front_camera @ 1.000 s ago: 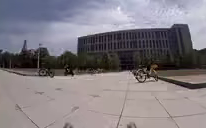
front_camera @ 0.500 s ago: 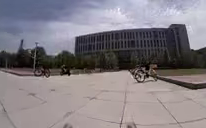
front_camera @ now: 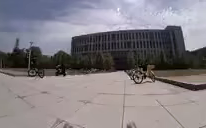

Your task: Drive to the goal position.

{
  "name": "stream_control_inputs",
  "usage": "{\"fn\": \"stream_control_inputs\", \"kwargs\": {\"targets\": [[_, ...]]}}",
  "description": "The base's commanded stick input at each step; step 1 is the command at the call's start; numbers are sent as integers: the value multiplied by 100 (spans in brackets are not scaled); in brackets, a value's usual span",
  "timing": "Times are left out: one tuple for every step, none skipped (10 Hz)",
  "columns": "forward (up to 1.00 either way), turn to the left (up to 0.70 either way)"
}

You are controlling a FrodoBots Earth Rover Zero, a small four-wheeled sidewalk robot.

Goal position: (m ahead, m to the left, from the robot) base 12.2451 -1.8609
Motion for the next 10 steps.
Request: {"fn": "stream_control_inputs", "kwargs": {"targets": [[45,0],[45,0],[45,0],[45,0],[45,0],[45,0],[45,0],[45,0],[45,0],[45,0]]}}
